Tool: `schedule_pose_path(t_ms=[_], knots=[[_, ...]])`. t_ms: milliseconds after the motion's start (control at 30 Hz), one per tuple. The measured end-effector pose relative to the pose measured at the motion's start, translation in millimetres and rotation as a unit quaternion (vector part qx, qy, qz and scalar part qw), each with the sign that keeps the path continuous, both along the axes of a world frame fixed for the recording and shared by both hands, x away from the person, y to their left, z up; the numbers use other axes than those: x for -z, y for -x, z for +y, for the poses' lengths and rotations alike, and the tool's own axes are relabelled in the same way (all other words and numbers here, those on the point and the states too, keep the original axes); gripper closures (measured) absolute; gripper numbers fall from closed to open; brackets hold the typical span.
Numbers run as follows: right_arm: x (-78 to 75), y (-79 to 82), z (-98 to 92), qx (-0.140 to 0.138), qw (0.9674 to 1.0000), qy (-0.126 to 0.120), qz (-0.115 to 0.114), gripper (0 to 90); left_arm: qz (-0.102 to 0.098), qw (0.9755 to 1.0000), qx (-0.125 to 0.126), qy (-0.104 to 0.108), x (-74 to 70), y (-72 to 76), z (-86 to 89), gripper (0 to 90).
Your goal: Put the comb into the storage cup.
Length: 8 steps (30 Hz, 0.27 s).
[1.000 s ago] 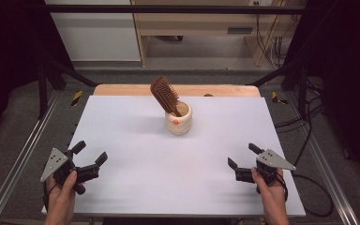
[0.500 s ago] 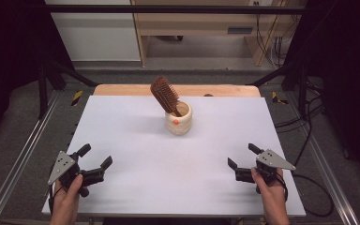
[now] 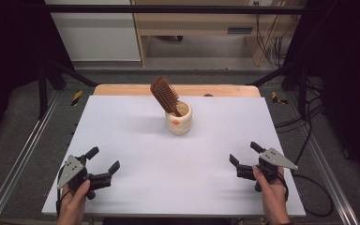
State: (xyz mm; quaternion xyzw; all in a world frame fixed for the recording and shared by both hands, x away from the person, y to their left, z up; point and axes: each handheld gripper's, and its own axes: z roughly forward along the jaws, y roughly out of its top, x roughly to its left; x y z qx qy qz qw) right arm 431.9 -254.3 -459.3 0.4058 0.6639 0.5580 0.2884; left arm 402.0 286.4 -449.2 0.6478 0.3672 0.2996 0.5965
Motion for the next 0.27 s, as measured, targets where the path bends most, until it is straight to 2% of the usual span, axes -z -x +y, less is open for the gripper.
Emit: schedule_pose_path(t_ms=[133,267], knots=[[0.3,-1.4,0.3,0.002,1.0,0.002,-0.001,3.2,-0.002,1.0,-0.003,0.006,-0.6,-0.2,1.0,2.6],[1.6,-5.6,1.0,0.007,0.9999,0.007,0.003,3.5,-0.005,0.9997,-0.02,0.016,-1.8,-1.4,6.6,2.6]])
